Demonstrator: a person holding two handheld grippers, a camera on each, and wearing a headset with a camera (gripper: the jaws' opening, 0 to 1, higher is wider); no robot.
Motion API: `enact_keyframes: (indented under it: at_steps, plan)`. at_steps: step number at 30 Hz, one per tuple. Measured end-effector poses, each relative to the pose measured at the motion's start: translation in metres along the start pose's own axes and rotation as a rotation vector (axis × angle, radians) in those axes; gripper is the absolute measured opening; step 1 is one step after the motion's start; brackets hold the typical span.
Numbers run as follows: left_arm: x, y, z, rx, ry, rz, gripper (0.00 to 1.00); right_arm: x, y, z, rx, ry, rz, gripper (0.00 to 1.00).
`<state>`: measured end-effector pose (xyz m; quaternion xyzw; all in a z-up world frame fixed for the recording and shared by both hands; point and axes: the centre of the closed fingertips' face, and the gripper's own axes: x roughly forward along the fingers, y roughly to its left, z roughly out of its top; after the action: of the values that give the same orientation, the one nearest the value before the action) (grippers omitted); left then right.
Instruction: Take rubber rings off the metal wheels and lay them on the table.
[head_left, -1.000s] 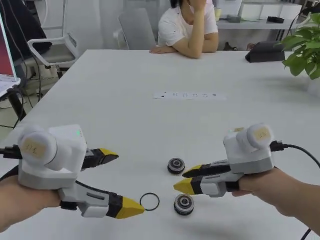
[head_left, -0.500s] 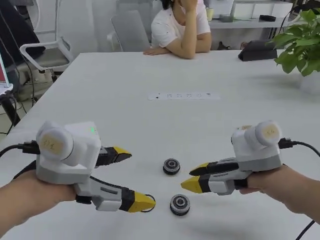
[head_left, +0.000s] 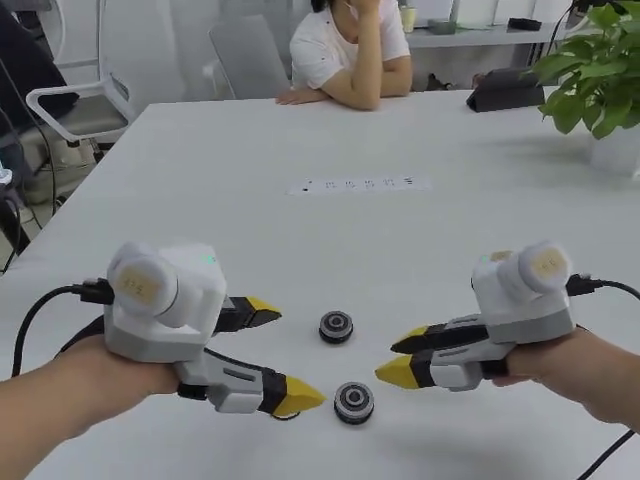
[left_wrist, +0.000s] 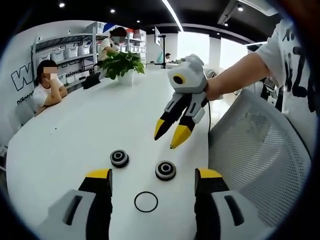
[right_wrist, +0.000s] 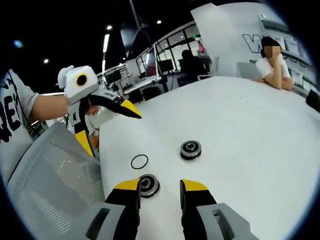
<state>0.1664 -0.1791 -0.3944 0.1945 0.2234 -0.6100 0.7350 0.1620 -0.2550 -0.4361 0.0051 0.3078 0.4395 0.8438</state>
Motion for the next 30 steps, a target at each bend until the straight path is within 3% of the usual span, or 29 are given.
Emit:
enact_keyframes:
  at_steps: [22,30]
  plan:
    - [0.036,-0.018,-0.015,0.006,0.087,-0.091,0.48,0.008,0.006,-0.028,-0.035,0.042,0.042,0.28]
    - [0.048,-0.024,-0.019,0.011,0.11,-0.11,0.43,0.011,0.009,-0.031,-0.051,0.049,0.059,0.29]
